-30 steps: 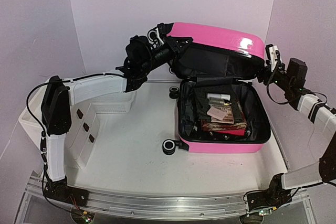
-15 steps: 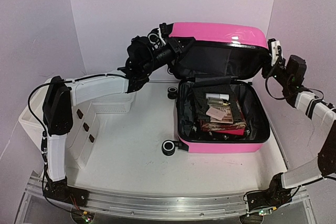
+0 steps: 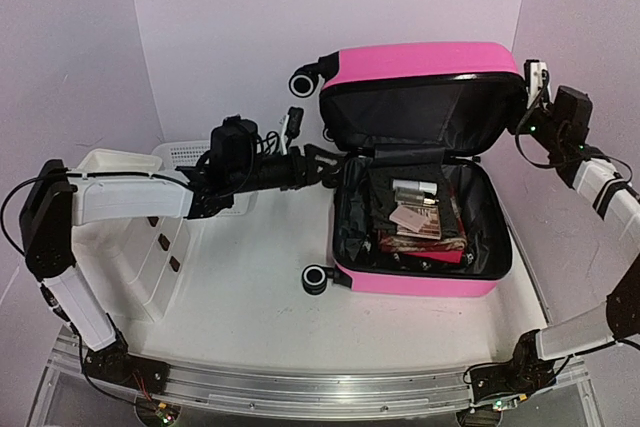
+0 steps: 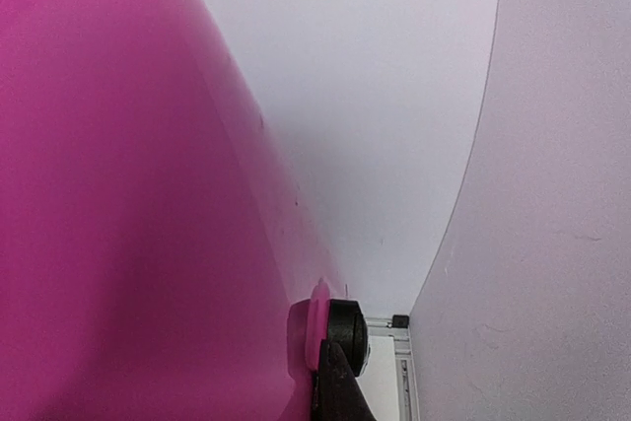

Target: Open, take out, and arrange the luggage

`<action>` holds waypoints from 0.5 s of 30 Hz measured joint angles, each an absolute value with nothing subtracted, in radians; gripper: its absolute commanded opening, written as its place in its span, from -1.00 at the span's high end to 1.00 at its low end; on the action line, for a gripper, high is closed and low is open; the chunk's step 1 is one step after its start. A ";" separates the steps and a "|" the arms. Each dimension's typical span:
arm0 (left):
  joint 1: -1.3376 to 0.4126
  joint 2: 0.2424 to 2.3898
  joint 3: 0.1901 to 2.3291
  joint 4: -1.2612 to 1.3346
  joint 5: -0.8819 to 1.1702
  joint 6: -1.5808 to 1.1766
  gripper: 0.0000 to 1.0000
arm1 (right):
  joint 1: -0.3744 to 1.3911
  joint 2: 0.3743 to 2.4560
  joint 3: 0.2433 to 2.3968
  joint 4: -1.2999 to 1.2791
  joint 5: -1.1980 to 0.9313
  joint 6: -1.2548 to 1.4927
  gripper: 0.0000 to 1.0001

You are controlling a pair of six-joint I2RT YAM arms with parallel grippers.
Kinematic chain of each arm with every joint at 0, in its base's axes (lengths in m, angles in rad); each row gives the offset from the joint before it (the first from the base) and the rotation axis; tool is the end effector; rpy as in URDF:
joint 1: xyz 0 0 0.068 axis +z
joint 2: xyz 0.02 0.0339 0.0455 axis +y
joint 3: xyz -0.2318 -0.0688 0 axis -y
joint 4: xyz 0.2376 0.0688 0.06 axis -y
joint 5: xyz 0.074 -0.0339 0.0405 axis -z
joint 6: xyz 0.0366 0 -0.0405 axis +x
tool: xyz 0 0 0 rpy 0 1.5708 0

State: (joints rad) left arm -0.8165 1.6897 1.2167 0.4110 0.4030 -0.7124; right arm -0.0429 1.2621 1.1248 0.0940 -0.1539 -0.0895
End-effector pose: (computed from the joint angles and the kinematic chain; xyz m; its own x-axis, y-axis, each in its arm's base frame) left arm 0.2592 -0.2968 0.2822 -0.6455 -0.1911 -0.7395 0.6825 0.2904 -0.6708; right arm 0.3032 -0.0074 0.3565 -0.0332 -0.0870 -0.9957 -0.1141 0.9900 -0.0827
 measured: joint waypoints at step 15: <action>-1.216 1.809 1.198 0.199 0.276 -0.319 -0.01 | -0.032 1.293 1.512 -0.568 0.142 0.072 1.00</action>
State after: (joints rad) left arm -1.2160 1.8088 1.1980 0.1989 0.2756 -0.3187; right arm -0.0319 1.2934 1.5124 -0.5678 0.1417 0.0719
